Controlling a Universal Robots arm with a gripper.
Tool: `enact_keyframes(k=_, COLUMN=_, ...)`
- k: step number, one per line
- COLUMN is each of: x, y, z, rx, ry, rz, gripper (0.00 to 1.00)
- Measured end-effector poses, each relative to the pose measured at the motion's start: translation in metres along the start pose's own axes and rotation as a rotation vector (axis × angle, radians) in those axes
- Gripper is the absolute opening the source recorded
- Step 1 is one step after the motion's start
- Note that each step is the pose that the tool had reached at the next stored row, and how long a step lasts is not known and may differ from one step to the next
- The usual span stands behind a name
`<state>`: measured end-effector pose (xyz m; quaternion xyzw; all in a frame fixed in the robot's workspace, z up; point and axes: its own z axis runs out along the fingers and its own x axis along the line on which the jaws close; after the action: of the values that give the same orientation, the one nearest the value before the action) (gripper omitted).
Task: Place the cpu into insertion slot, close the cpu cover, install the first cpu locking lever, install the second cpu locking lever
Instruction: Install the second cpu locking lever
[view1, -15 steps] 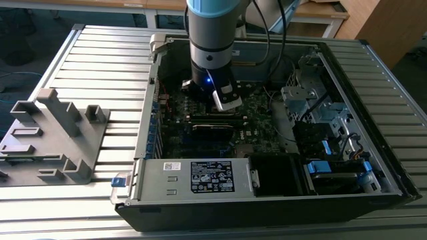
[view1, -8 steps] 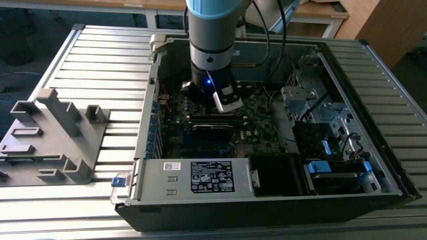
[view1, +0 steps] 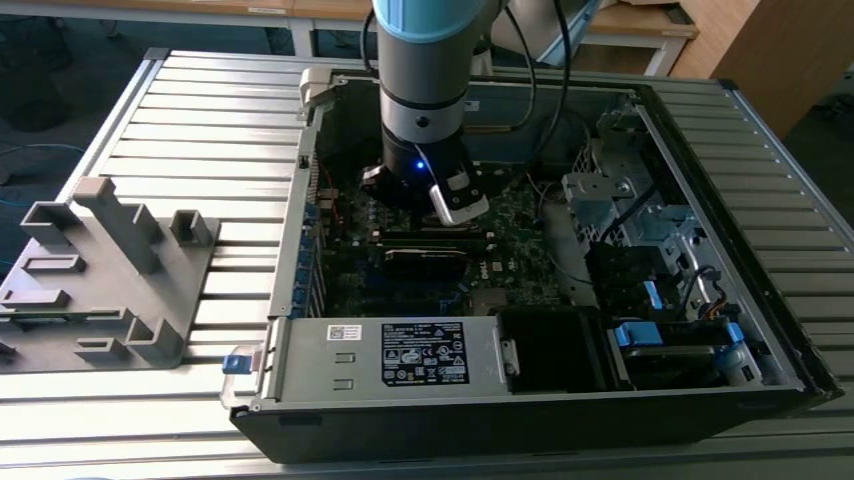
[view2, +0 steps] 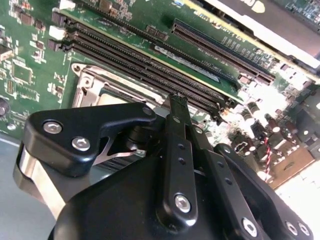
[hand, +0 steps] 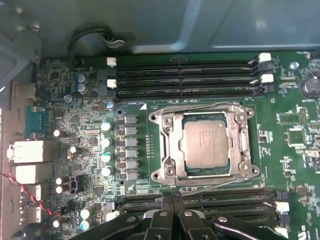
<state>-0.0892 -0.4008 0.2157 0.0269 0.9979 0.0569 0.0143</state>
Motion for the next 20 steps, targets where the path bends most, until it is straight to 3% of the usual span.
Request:
enact_keyframes(k=6, x=0.0002, y=0.0022, z=0.0013, rx=-0.0023, ry=0.0014, rz=-0.012, gripper=0.11)
enact_keyframes(k=9, x=0.0003, y=0.0022, z=0.002, rx=-0.0132, ry=0.0018, rz=-0.012, gripper=0.11)
enact_keyframes(k=20, x=0.0044, y=0.0015, z=0.0062, rx=-0.0144, ry=0.002, rz=-0.012, gripper=0.11)
